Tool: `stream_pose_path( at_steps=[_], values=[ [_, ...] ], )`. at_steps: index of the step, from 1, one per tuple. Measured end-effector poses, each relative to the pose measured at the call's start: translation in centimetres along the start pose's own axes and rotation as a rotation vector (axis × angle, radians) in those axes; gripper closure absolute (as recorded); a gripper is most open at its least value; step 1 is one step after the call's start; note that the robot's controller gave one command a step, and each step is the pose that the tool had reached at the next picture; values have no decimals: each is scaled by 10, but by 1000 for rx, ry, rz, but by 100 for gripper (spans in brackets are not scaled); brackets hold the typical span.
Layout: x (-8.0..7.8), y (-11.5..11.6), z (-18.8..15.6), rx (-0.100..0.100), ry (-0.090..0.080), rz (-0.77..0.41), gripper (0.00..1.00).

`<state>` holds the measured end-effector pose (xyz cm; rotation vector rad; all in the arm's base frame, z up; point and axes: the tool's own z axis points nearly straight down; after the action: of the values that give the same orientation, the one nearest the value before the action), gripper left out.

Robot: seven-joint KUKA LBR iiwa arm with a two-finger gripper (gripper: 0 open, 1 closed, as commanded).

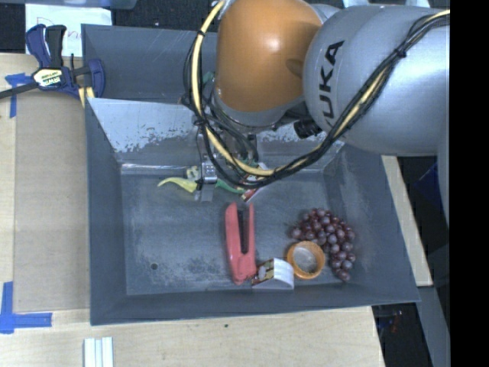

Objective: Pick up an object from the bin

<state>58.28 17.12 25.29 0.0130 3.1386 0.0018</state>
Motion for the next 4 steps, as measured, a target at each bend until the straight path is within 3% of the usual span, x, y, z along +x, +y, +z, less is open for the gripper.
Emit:
stream_pose_path(
  at_steps=[1,2,4],
  values=[
    [8,21,-18,2,-2,21,0],
    [27,30,-18,0,-1,-92,0],
    [31,-11,-35,1,-5,-207,0]
  ],
)
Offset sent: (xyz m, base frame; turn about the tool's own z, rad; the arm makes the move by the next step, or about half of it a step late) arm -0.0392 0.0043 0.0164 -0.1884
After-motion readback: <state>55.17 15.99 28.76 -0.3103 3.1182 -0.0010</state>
